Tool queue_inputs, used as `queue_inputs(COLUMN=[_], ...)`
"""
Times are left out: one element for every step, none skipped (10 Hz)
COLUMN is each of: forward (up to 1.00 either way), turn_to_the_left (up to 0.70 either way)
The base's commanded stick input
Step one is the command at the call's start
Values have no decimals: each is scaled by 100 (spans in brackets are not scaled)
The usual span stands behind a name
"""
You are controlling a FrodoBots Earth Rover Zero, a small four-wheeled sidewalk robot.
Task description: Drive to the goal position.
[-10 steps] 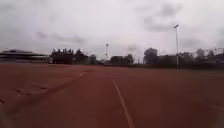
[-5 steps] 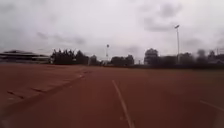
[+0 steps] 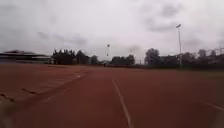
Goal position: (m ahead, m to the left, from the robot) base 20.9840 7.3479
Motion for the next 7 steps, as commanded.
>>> queue_inputs(forward=[50, 50, 50, 50, 50, 50, 50], turn_to_the_left=[0, 0, 0, 0, 0, 0, 0])
